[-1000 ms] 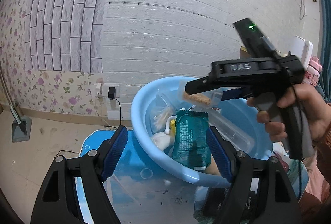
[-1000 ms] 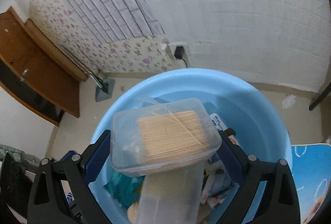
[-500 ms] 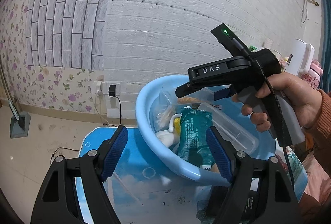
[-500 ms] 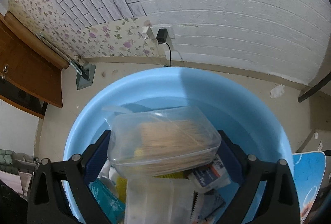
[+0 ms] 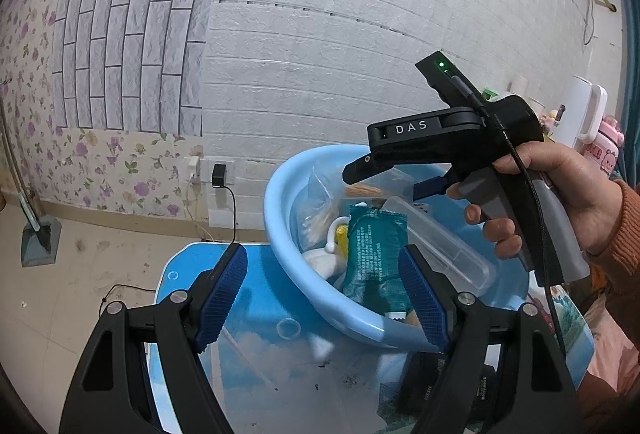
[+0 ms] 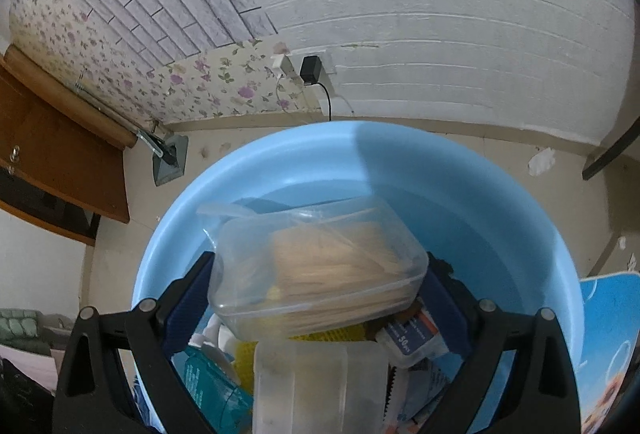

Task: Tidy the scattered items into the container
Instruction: 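Withdraw both grippers from the basin toward the black bottle and white charger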

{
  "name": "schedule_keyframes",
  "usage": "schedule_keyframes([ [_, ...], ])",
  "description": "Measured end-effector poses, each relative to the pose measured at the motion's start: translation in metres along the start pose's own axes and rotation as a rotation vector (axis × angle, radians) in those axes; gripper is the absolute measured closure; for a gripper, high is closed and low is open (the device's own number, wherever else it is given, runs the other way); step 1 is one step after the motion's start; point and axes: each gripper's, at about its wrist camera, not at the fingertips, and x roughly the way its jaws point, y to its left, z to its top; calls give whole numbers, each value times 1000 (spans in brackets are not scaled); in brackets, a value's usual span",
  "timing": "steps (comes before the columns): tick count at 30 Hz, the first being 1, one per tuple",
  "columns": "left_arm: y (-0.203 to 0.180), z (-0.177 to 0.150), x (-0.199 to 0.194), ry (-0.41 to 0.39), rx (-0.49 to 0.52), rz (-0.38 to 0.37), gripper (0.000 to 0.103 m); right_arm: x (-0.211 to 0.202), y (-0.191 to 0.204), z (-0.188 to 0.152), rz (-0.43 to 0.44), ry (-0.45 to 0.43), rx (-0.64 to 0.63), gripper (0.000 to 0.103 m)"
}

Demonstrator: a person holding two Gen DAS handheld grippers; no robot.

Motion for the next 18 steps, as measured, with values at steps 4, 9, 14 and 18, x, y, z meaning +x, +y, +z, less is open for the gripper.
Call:
schedule_keyframes([
  [4, -3, -1, -3, 0, 19, 5, 25, -8, -3, -2, 17, -21, 17, 5],
  [9, -6, -2, -10, -5, 20, 12, 25, -26, -5, -6, 33, -64, 19, 5],
  [14, -9, -6, -19, -4, 21, 23, 24, -43, -10, -16, 30, -91, 0, 5],
  [18, -13, -16, -29, -1, 20, 27, 16, -61, -17, -36, -12, -124, -9, 5],
])
